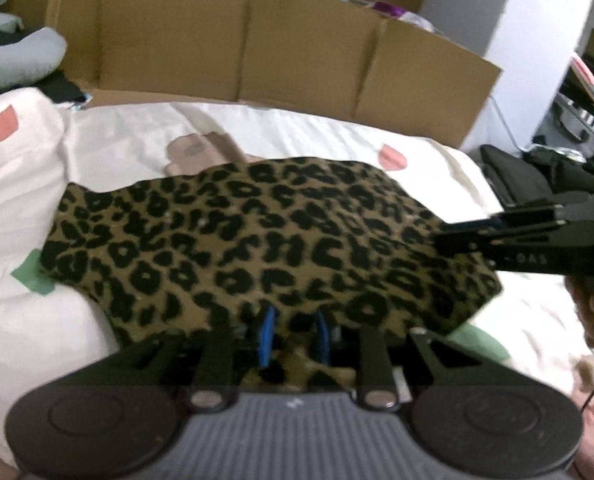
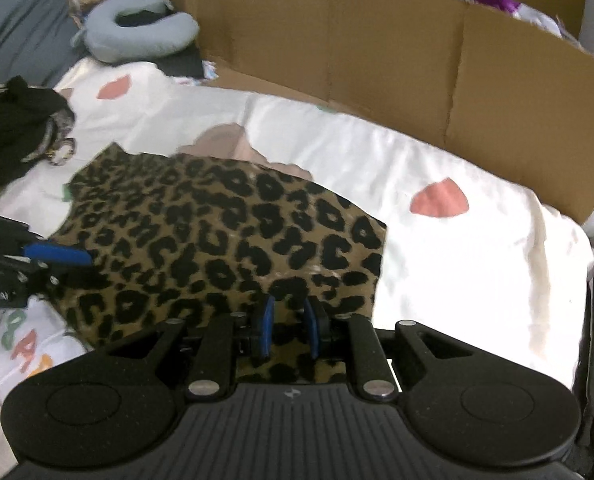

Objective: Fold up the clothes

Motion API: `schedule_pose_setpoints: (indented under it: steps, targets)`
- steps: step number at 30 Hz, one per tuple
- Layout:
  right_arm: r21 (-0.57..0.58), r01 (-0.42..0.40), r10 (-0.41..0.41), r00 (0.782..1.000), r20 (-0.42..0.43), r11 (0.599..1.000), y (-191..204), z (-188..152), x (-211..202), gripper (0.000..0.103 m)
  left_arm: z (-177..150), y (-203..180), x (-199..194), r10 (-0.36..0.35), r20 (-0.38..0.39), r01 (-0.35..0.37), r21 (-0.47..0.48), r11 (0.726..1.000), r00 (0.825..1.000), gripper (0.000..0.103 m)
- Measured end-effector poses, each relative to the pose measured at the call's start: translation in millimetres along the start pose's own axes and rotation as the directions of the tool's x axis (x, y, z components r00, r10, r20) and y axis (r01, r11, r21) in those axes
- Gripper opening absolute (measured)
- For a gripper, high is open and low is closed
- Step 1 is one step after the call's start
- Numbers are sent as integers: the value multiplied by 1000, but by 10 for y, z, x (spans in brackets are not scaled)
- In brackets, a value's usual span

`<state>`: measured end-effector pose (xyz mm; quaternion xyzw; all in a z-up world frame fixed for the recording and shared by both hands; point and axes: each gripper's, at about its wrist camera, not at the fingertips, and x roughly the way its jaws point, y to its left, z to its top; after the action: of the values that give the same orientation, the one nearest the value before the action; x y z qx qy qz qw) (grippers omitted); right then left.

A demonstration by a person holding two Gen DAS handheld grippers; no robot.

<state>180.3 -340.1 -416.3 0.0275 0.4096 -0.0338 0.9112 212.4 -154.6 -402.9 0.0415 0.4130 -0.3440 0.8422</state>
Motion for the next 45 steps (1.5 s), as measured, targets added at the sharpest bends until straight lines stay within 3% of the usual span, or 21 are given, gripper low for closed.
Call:
schedule_pose_setpoints:
  steps: [9,16,29,37,40,45]
  targets:
    - [-84,-64,64,998,1,994,462,-123,16,24,-70,-255,183,-41,-4,42,48,998,999,24]
    - [-182,-2,-5,999,-34,983,486,-316,136,25,-117,-216,324,-34,-27,35,60,998,999,25]
    - [-74,56,-58,998,-31,996,31,-515,-83,25,-304,251,-25,83,-14,-82,3,997,996,24]
    - [56,108,-107,994,-23,993,-158,-590,-232,29,-357,437,-262,179,-17,-180,-87,980,984,25]
    - [107,109,-109,994,-1,988,-170,-588,-332,29,-353,390,-369,188,-8,-187,-97,978,982,26]
    - [69,48,-49,999,19,996,-11,-589,-406,29,-378,197,-391,138,2,-138,-63,989,990,30]
